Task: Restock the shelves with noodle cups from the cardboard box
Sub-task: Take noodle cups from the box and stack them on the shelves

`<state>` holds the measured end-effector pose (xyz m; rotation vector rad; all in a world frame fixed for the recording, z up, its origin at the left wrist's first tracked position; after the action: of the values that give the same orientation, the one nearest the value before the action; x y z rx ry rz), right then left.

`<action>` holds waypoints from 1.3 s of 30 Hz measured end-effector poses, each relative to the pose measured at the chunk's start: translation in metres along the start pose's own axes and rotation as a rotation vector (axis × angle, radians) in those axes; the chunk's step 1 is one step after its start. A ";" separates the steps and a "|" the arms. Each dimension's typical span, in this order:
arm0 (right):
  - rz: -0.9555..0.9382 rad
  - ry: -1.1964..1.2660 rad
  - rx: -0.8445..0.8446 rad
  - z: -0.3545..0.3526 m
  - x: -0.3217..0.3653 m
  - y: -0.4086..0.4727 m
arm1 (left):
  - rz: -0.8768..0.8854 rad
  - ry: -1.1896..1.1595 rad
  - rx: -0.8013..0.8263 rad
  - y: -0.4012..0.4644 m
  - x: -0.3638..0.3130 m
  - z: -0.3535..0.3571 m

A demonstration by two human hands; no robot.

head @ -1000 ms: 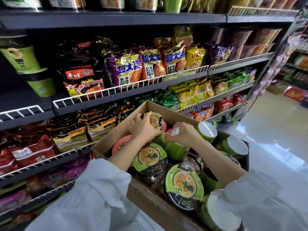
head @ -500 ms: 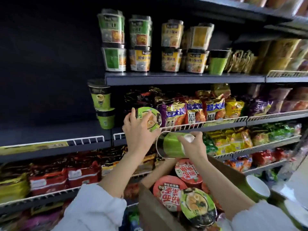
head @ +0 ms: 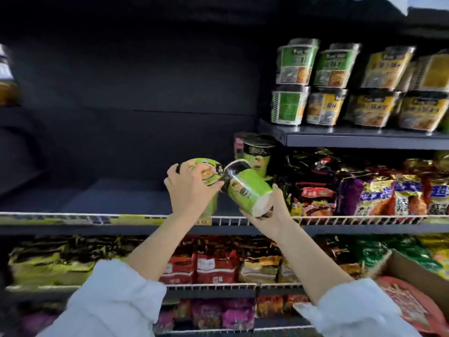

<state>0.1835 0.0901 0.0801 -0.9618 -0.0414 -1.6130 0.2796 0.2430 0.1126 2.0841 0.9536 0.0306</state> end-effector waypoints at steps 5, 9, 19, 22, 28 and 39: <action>0.136 -0.164 0.137 0.055 -0.011 0.050 | -0.054 -0.040 -0.004 0.027 0.049 0.010; 0.047 -0.463 0.027 0.070 0.002 0.118 | -0.065 -0.028 0.009 0.060 0.081 0.029; -0.273 -0.822 -0.240 0.077 0.029 0.269 | -0.080 0.008 0.094 0.125 0.136 0.086; -0.411 -0.963 -0.391 0.072 0.026 0.295 | -0.084 -0.002 0.114 0.132 0.143 0.095; -0.447 -1.238 -0.587 0.062 0.024 0.309 | -0.059 -0.033 0.152 0.145 0.148 0.102; -0.329 -1.388 -0.564 0.060 0.035 0.321 | 0.041 -0.206 0.129 0.175 0.128 0.106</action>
<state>0.4851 -0.0039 -0.0084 -2.4546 -0.7481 -0.9254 0.5145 0.1880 0.1259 2.1752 0.8061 -0.2260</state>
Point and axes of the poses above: each hand's wrist, its own y-axis towards the middle knuckle, its own z-axis out of the palm, x = y × z, the point moved 1 cm from there along y, towards the middle knuckle, and after that the axes turned 13 degrees about z, right-handed, at the moved point
